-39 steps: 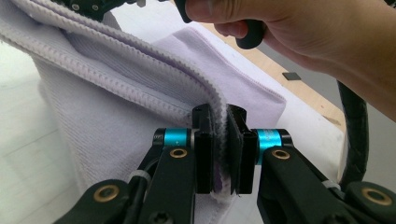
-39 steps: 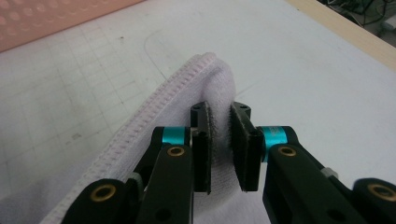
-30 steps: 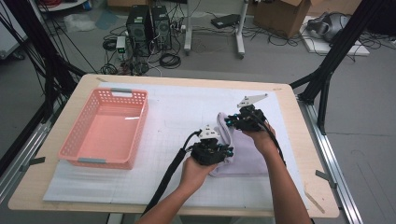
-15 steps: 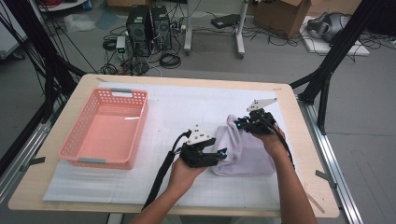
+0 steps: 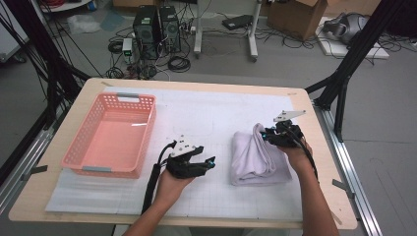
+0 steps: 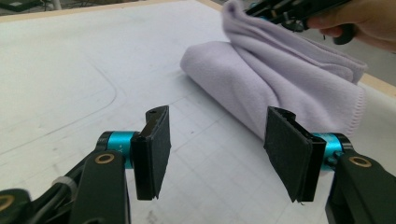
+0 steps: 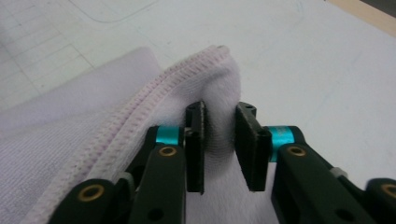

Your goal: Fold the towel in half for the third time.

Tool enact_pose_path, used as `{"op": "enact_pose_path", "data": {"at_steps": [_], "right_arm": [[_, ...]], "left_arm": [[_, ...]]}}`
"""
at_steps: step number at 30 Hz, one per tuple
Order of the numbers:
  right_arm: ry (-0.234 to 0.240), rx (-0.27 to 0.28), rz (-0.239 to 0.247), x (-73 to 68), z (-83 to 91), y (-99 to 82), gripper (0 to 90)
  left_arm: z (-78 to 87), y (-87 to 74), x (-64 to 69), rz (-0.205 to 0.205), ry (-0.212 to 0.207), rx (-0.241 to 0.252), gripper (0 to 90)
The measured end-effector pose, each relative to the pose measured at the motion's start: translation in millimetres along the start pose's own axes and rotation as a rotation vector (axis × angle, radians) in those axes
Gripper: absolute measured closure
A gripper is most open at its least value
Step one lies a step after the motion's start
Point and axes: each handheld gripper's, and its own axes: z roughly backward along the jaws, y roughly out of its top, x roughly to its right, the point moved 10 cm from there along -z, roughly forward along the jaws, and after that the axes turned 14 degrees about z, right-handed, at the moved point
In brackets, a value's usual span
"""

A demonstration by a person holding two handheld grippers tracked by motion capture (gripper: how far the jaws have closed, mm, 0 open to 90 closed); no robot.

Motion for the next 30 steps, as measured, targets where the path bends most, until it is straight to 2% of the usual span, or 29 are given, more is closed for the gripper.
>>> {"op": "enact_pose_path", "data": {"at_steps": [1,2,4,5,7,9,12,13,15,16,17,19,21,22,23,27,28,29,30], "right_arm": [[-0.015,-0.002,-0.017,2.2,3.2,-3.5,65.9],[-0.015,-0.002,-0.017,2.2,3.2,-3.5,65.9],[-0.049,-0.015,-0.052,7.4,12.2,-11.5,63.7],[-0.099,-0.021,-0.064,12.8,24.0,-18.6,61.7],[-0.145,-0.025,-0.083,15.6,36.7,-26.1,58.8],[-0.155,-0.003,-0.11,12.0,48.1,-32.3,56.9],[-0.155,0.0,-0.109,-1.3,58.2,-40.8,53.3],[-0.142,-0.002,-0.114,-9.0,60.1,-44.5,49.8],[-0.118,0.005,-0.147,-21.1,62.0,-49.0,42.5],[-0.101,0.013,-0.165,-27.8,62.2,-50.6,40.4],[-0.101,0.013,-0.165,-27.8,62.2,-50.6,40.4],[-0.063,0.031,-0.193,-47.2,61.6,-55.4,36.3],[-0.041,0.043,-0.209,-58.8,59.3,-57.7,34.6],[-0.041,0.043,-0.209,-58.8,59.3,-57.7,34.6],[-0.027,0.043,-0.217,-68.0,55.5,-60.6,32.1],[0.003,0.052,-0.247,-78.4,47.7,-66.8,45.4],[0.012,0.06,-0.264,-78.8,47.3,-67.2,53.8],[0.016,0.069,-0.266,-78.4,48.4,-67.5,68.4],[0.016,0.069,-0.266,-78.4,48.4,-67.5,68.4]], "left_arm": [[1.5,-0.6,-2.2,0.0,0.0,0.0,41.5],[1.5,-0.6,-2.2,0.0,0.0,0.0,41.5],[3.8,-2.4,-5.7,-0.002,-0.002,-0.001,41.5],[6.8,-3.7,-8.7,-0.002,-0.004,0.002,41.5],[10.1,-3.8,-11.5,0.003,-0.009,0.01,41.5],[12.6,-4.6,-14.8,0.002,-0.006,0.014,41.5],[15.4,-7.0,-18.3,0.009,-0.012,0.016,41.5],[16.3,-8.3,-19.7,0.004,-0.011,0.01,41.5],[17.1,-9.0,-20.7,0.0,-0.013,0.008,41.5],[19.3,-9.6,-22.8,0.0,-0.012,0.011,41.5],[19.3,-9.6,-22.8,0.0,-0.012,0.011,41.5],[22.7,-10.2,-25.6,0.002,-0.011,0.012,41.5],[23.7,-10.6,-26.6,0.0,-0.012,0.012,41.4],[24.4,-11.3,-27.1,0.002,-0.011,0.012,41.4],[24.9,-11.7,-27.2,0.005,-0.013,0.013,41.4],[28.9,-13.4,-30.6,0.01,-0.011,0.015,41.4],[29.4,-13.7,-31.2,0.013,-0.01,0.018,41.5],[30.1,-14.1,-31.8,0.015,-0.01,0.017,41.4],[30.1,-14.1,-31.8,0.015,-0.01,0.017,41.5]]}}
